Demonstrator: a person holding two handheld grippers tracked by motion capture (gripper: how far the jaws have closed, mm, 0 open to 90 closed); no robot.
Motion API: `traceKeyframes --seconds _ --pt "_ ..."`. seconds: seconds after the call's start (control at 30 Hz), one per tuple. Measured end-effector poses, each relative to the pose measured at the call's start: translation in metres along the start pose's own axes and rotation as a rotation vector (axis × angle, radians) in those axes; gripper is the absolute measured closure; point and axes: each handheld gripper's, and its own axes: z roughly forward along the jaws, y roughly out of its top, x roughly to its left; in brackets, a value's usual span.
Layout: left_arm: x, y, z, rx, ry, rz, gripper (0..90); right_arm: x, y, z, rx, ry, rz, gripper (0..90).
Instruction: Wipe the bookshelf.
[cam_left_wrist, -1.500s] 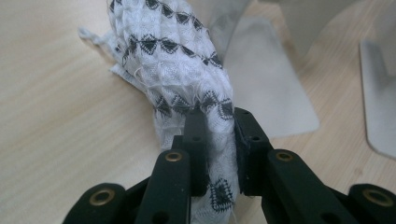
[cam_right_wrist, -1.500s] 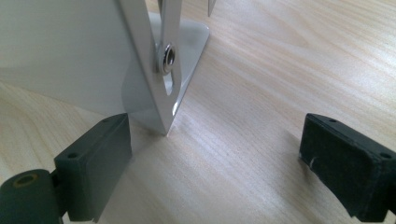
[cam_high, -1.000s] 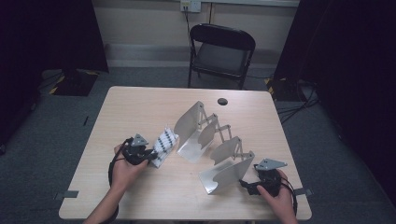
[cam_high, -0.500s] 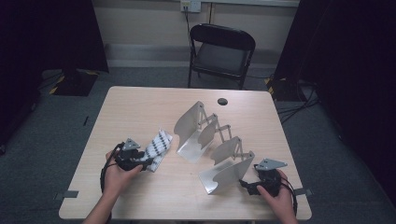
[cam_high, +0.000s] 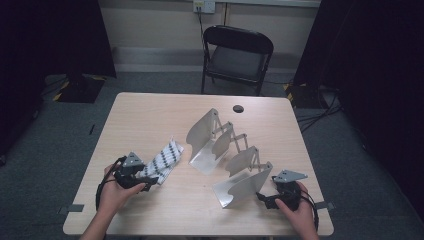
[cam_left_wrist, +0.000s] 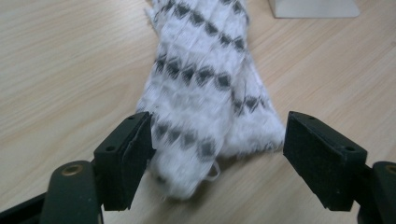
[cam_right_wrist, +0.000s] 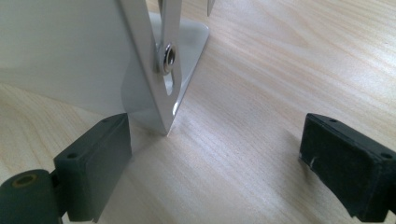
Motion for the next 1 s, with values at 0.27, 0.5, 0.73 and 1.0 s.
traceKeyframes --seconds 0.27,0.5,0.73,1.0 --pt "0.009 -0.013 -0.008 0.015 -0.004 0.023 24.4 0.0 0.0 0.0 0.0 0.0 0.0 8.3" --pt "0.012 -0.025 -0.012 0.02 0.01 0.046 24.4 0.0 0.0 0.0 0.0 0.0 0.0 8.3" --pt "0.015 -0.033 -0.013 0.029 0.017 0.061 23.9 0.0 0.0 0.0 0.0 0.0 0.0 8.3" --pt "0.018 -0.039 -0.014 -0.009 0.018 0.047 20.7 0.0 0.0 0.0 0.001 0.0 0.001 8.3"
